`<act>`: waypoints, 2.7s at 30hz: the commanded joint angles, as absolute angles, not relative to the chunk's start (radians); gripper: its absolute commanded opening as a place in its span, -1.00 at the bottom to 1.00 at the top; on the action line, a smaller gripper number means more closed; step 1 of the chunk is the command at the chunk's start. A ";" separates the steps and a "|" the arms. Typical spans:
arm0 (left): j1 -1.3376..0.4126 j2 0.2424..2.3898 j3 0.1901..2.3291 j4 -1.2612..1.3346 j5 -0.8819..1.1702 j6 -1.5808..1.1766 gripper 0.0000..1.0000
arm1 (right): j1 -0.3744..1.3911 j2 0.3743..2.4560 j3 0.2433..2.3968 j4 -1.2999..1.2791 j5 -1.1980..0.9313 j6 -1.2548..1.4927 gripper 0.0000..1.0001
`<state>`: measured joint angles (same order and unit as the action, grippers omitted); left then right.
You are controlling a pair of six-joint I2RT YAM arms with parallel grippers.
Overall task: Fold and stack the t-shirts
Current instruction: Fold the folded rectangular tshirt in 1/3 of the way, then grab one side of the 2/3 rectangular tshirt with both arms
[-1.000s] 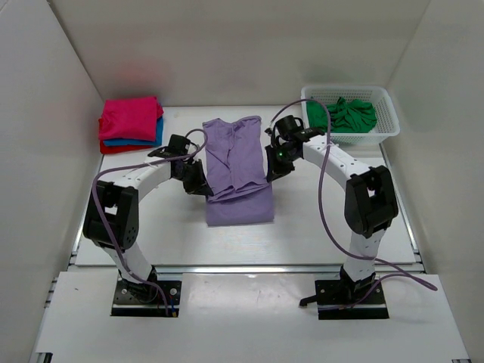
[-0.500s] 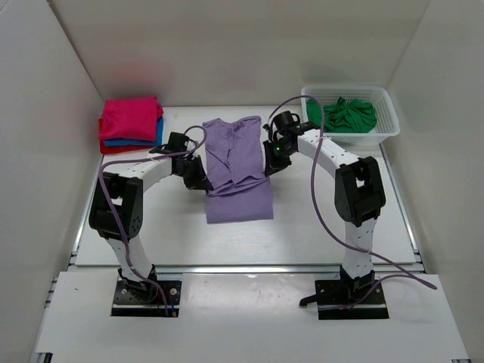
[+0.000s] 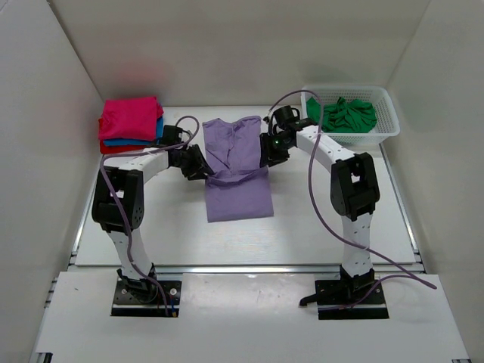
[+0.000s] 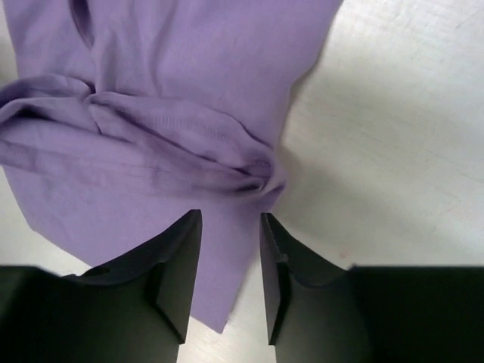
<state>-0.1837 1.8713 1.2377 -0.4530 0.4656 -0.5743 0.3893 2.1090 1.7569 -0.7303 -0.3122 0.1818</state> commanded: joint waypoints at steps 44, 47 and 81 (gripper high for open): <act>-0.468 1.520 0.772 -0.382 0.005 -0.657 0.37 | 0.589 1.681 1.038 -0.477 -0.041 0.422 0.05; -0.486 1.552 0.805 -0.403 -0.035 -0.646 0.37 | 0.609 1.721 1.052 -0.494 -0.003 0.433 0.04; -0.658 1.306 0.631 -0.667 -0.014 -0.618 -1.00 | 0.857 1.525 0.862 -0.629 -0.084 0.495 -1.00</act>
<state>-0.6289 1.3895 0.6735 -0.5018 -0.0544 -0.6178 0.8104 1.6009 0.9012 -0.5014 -0.0425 0.4583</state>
